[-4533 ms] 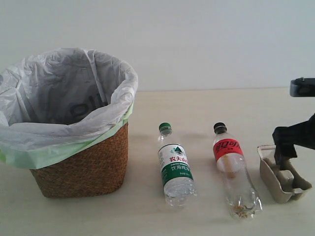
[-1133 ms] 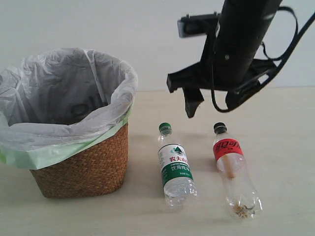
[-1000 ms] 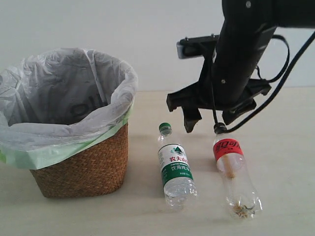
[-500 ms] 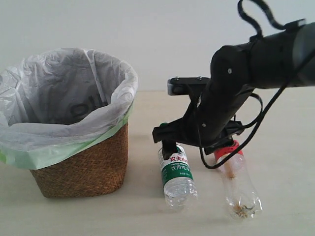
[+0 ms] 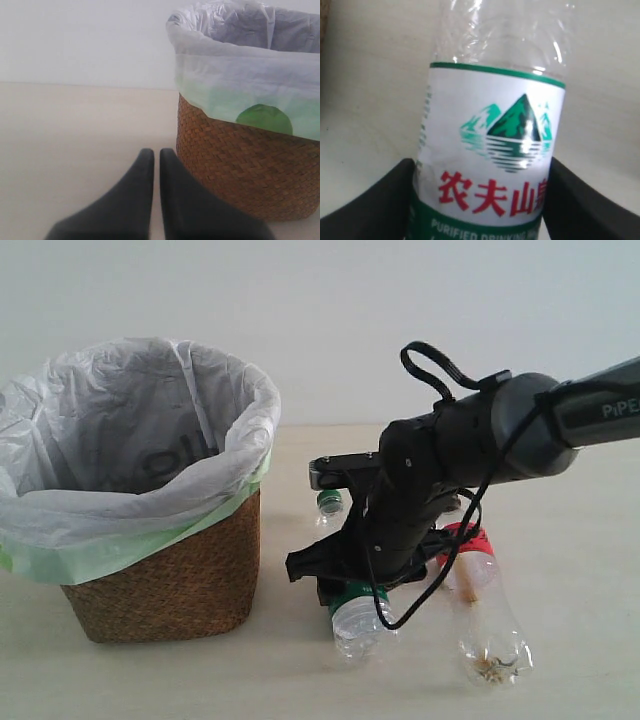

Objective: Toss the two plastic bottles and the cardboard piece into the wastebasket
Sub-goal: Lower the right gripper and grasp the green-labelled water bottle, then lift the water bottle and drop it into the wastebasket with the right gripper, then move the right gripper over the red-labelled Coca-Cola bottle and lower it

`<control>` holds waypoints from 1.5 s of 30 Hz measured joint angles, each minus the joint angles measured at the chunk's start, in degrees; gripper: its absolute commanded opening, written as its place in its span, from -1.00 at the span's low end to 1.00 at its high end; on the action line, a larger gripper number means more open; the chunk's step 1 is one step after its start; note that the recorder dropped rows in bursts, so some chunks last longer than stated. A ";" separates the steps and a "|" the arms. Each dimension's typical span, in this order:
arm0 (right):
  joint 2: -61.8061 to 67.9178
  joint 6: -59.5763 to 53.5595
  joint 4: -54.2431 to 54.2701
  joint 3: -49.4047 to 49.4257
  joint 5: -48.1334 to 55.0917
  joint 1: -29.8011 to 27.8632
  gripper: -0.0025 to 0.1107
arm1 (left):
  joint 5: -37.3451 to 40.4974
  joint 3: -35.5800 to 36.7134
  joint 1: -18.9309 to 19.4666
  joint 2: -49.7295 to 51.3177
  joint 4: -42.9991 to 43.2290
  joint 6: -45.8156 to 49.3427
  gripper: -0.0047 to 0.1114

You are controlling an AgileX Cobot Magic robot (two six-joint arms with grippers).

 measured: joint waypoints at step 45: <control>-15.46 -2.03 6.90 -33.17 12.50 4.13 0.73 | 0.00 0.00 0.00 0.00 0.00 0.00 -0.85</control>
